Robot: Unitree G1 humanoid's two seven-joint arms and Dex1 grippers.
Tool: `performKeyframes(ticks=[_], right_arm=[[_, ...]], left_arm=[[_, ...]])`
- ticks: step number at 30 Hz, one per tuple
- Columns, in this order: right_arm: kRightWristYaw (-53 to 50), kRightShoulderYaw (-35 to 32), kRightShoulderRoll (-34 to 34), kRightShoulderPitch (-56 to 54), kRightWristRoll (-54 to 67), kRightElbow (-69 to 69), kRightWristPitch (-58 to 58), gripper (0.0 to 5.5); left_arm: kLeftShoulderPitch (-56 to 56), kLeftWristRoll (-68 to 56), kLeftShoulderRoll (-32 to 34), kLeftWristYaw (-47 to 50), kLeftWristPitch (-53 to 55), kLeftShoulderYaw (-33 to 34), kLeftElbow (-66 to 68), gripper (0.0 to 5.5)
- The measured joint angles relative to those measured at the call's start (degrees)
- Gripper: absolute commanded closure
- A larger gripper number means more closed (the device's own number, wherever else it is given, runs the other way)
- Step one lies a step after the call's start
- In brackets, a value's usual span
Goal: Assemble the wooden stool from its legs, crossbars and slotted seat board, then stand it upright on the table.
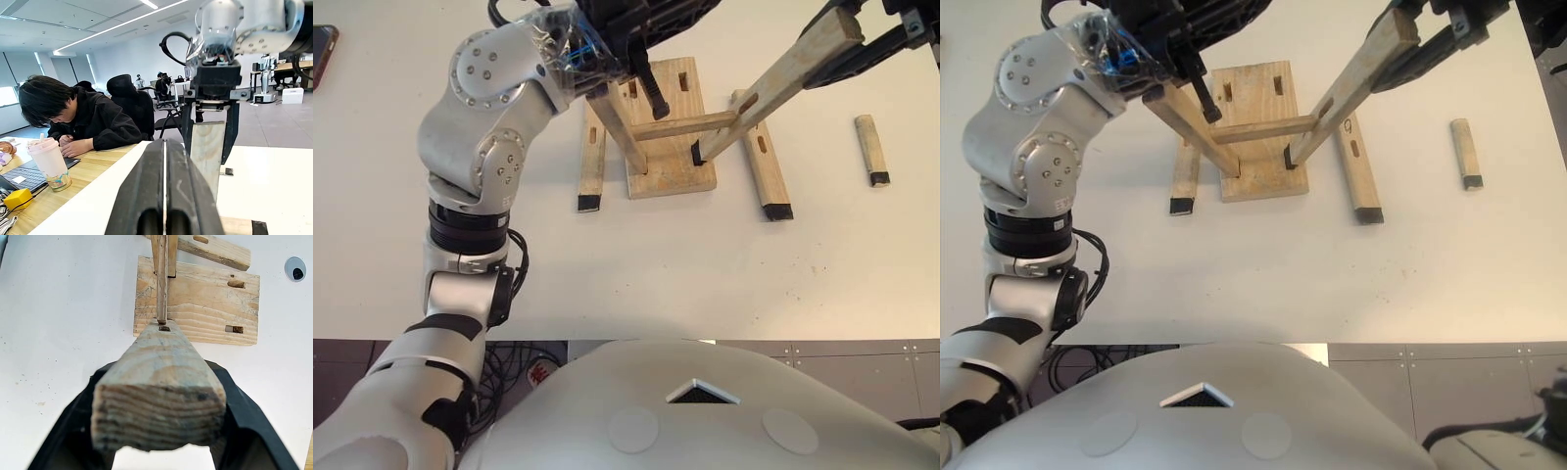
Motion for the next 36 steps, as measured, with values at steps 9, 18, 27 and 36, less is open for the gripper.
performKeyframes(ticks=[9,18,27,36], right_arm=[[-0.07,-2.44,-0.20,2.49,-1.72,-3.43,3.56,3.47],[1.85,-7.88,2.64,5.51,-2.29,-6.89,4.83,3.47],[2.55,-13.08,3.02,8.78,-4.96,-8.94,7.84,3.47],[3.33,-15.63,4.46,10.20,-7.29,-9.21,9.33,3.47]], left_arm=[[-12.01,0.64,2.99,-3.46,14.39,-3.89,4.98,5.35],[-30.68,1.88,10.68,-14.19,36.32,-18.09,6.68,4.15],[-31.38,5.66,13.27,-15.64,39.33,-23.98,3.75,3.47],[-36.23,1.91,16.29,-17.53,52.48,-26.52,-1.41,3.47]])
